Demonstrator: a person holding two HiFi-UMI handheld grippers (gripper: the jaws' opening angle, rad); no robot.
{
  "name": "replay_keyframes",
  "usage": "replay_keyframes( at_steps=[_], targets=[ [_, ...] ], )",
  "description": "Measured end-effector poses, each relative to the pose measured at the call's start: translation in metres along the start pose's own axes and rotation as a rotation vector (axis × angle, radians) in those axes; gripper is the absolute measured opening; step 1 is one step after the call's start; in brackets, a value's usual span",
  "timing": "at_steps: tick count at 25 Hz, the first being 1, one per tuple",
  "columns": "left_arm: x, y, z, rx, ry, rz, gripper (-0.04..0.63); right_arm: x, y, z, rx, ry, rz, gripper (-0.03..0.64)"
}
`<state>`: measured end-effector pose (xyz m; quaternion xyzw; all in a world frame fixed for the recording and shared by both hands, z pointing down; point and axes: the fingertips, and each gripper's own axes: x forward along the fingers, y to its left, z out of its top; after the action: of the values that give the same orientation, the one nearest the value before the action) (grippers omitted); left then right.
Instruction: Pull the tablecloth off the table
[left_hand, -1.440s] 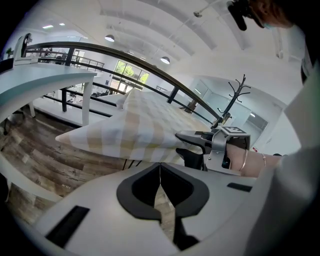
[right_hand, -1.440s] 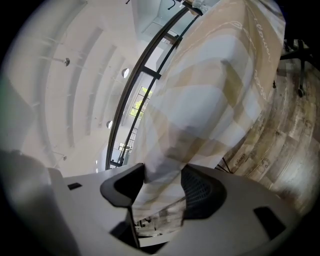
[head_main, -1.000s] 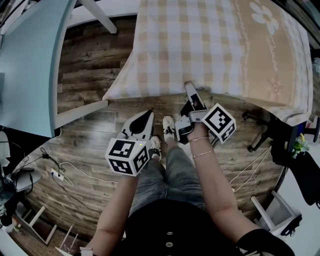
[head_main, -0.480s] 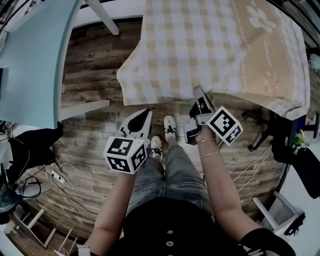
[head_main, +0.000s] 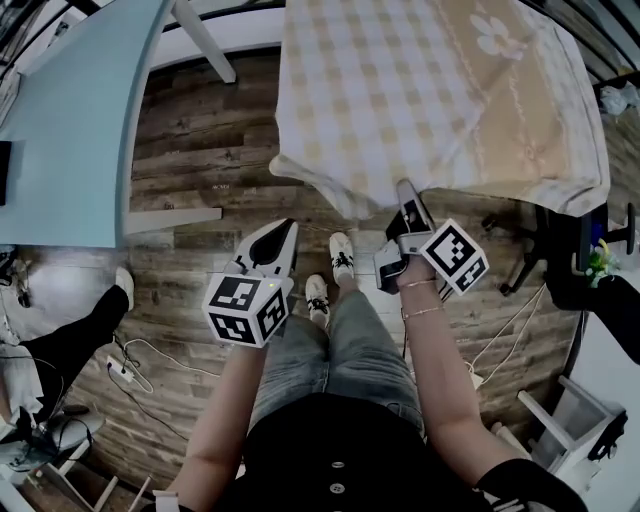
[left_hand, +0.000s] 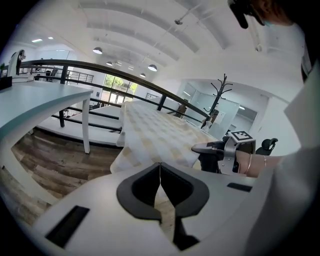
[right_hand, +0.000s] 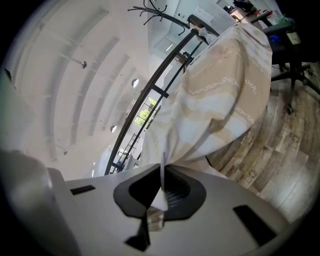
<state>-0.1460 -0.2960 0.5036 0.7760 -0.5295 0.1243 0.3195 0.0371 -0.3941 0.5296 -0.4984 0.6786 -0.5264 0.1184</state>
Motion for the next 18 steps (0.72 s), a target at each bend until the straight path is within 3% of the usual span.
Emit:
replay_keyframes(
  at_steps=[12,18],
  targets=[
    [-0.031,0.004,-0.013,0.046,-0.007,-0.074,0.015,-0.041,0.012,-0.029,0.033,-0.081,-0.027,0.029],
    [-0.036,-0.007,-0.021,-0.016,-0.012,-0.104,0.015,-0.066,0.013,-0.027,0.052,-0.100,-0.023,0.028]
  ],
)
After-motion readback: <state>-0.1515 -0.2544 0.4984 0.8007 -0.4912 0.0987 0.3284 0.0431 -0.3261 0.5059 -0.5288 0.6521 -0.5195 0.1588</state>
